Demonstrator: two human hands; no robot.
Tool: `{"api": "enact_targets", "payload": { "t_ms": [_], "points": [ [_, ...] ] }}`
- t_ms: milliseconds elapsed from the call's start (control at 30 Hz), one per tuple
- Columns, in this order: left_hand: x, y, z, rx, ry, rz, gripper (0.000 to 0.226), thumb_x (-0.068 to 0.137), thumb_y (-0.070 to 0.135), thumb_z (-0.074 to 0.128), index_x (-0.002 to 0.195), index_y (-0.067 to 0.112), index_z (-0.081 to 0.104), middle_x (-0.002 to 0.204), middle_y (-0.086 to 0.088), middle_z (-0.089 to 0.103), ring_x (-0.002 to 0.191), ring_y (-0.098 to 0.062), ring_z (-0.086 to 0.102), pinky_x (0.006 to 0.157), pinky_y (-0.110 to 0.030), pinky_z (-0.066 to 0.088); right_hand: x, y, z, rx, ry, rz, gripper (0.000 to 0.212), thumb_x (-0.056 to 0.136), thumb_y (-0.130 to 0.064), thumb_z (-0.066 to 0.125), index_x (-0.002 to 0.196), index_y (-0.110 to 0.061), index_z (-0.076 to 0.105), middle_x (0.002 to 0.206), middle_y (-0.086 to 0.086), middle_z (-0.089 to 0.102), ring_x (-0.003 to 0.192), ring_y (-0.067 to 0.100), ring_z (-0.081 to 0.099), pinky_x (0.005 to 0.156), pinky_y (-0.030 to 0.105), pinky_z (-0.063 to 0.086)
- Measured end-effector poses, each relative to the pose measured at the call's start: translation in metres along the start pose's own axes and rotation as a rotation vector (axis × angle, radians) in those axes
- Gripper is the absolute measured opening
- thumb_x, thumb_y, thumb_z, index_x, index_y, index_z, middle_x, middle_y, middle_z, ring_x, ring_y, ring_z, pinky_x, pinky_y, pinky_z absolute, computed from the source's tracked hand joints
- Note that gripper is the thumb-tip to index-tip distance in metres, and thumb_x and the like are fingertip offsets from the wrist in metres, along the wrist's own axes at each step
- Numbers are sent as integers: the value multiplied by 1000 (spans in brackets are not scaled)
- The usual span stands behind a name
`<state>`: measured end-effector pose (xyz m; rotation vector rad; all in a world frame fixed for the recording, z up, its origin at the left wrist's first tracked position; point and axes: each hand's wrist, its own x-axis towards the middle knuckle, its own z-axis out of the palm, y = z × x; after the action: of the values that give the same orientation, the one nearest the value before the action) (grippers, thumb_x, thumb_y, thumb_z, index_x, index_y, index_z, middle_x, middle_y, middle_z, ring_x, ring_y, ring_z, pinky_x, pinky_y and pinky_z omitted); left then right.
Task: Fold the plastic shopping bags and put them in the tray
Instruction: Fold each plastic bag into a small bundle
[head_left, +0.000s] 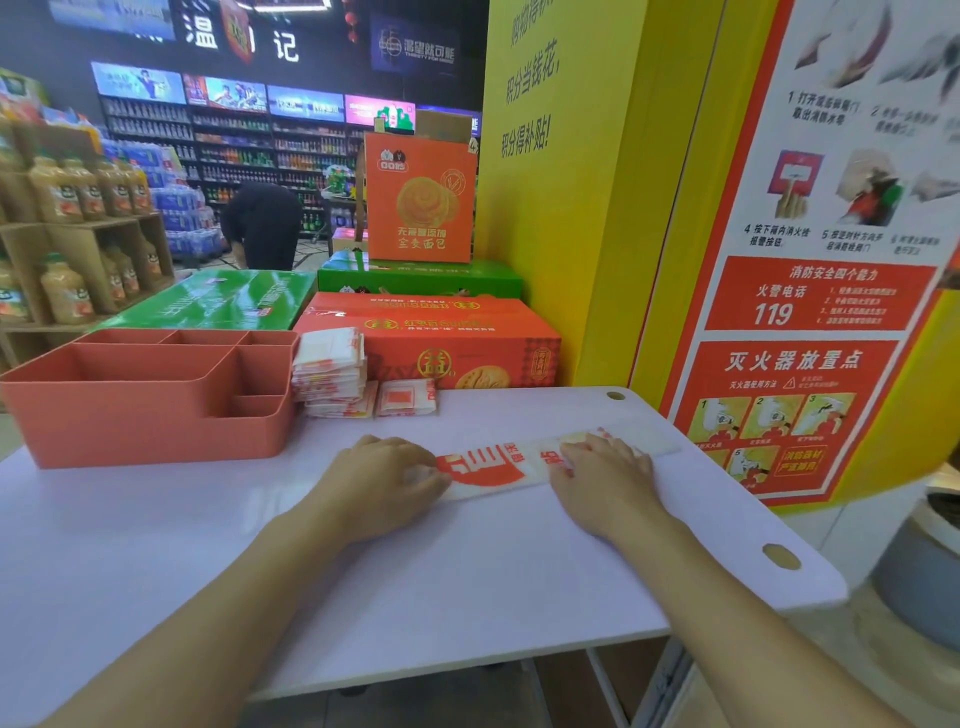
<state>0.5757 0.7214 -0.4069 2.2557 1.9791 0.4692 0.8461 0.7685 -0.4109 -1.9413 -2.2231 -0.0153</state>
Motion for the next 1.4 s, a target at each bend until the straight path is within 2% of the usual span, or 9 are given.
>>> {"api": "enact_targets", "payload": {
  "t_ms": [100,267,400,600,833,967,1100,1200,1400],
  "points": [
    [0,-2,-1,16,-49,31,67,75,77,33,128,45,59,139,22,52,125,-17,43,103,-38,36,-4,-3,-1,148,96,-129,45,102,-42,44,143,-27,55,150,-3,44,141,22,33,119,38,23],
    [-2,9,-1,9,-94,95,47,90,68,50,133,48,54,142,23,45,129,-16,36,105,-41,28,-15,-26,-4,244,-48,-498,44,97,-50,59,139,-36,60,143,-15,49,133,8,36,113,26,27],
    [-3,1,-6,-16,-136,143,62,79,74,51,135,47,52,144,27,46,130,-15,37,107,-43,31,-4,-29,-8,107,-65,-561,38,101,-50,50,131,-34,65,135,-13,57,121,15,48,104,37,42],
    [-4,-2,-10,-51,-154,151,71,73,67,52,139,42,52,145,23,50,133,-14,40,112,-39,33,5,-27,-2,-99,16,-638,57,100,-54,19,126,-28,63,127,-5,61,107,25,59,88,47,53],
    [-7,-2,-11,-52,-173,136,71,72,59,54,141,43,50,138,19,56,131,-11,43,109,-34,39,-2,-25,-11,32,-13,-689,35,102,-50,50,130,-36,64,135,-14,56,120,12,49,102,34,43],
    [-7,-3,-12,-103,-190,102,78,63,67,50,138,47,51,131,14,60,125,-13,48,106,-33,42,3,-29,0,-56,223,-889,27,103,-35,51,98,-22,75,104,-4,68,90,22,58,73,40,52],
    [-10,-1,-15,-102,-202,96,80,63,70,52,140,46,49,135,14,57,129,-13,46,108,-34,40,5,-34,6,-100,319,-867,25,104,-27,47,91,-16,66,90,2,61,78,25,55,65,43,49],
    [-11,2,-14,-104,-177,163,67,72,53,59,138,42,52,145,15,46,134,-12,37,112,-37,34,7,-35,-1,-77,326,-796,24,103,-26,42,95,-19,63,92,0,59,81,24,57,68,43,51],
    [-7,4,-20,-334,4,101,32,93,20,55,118,35,69,110,14,68,100,-7,61,94,-33,50,15,-36,-26,-68,176,-694,49,98,-46,22,103,-15,60,100,3,60,92,26,57,79,40,45]
  ]
}}
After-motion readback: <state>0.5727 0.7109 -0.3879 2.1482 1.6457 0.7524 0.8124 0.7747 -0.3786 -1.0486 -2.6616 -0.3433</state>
